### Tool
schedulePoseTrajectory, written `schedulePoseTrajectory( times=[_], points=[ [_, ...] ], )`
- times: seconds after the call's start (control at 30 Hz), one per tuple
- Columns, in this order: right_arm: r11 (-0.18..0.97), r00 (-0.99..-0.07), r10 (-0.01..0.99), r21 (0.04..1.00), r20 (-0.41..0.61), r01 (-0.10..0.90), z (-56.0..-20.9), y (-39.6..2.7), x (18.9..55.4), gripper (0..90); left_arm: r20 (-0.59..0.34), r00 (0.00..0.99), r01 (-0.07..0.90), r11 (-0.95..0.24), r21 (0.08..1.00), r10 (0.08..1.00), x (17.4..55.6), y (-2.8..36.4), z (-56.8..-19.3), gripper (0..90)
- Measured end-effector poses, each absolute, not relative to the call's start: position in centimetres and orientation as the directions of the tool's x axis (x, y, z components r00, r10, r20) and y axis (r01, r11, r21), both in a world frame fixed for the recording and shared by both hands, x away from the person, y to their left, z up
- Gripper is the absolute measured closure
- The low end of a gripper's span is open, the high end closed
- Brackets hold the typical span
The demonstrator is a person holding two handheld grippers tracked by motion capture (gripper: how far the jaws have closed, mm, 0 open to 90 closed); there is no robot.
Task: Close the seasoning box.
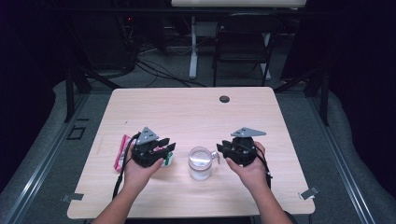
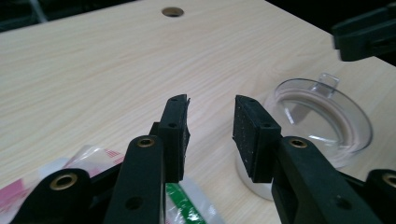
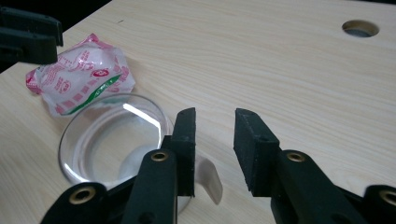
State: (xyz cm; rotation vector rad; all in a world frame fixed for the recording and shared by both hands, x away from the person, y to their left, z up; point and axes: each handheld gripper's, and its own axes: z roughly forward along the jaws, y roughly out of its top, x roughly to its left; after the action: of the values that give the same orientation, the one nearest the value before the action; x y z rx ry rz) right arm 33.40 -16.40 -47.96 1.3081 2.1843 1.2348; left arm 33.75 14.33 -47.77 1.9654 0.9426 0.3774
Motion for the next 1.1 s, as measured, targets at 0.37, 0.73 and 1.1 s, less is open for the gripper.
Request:
schedulePoseTrajectory(
  times=[0.37, 0.73, 1.1],
  points=[
    [0.208, -0.534, 0.833, 0.815, 0.142, 0.541, -48.1, -15.8, 33.7, 71.8, -0.115, 0.721, 0.452, -0.339, 0.825, 0.683, 33.3, 12.1, -49.8, 67.4],
    [0.187, -0.546, 0.822, 0.83, 0.16, 0.526, -48.9, -16.2, 32.5, 75.0, -0.125, 0.744, 0.45, -0.354, 0.82, 0.656, 32.9, 12.0, -50.4, 73.3],
    [0.176, -0.547, 0.819, 0.831, 0.174, 0.527, -49.3, -16.2, 32.1, 76.1, -0.135, 0.758, 0.456, -0.369, 0.81, 0.638, 33.2, 11.8, -51.0, 79.7]
  ],
)
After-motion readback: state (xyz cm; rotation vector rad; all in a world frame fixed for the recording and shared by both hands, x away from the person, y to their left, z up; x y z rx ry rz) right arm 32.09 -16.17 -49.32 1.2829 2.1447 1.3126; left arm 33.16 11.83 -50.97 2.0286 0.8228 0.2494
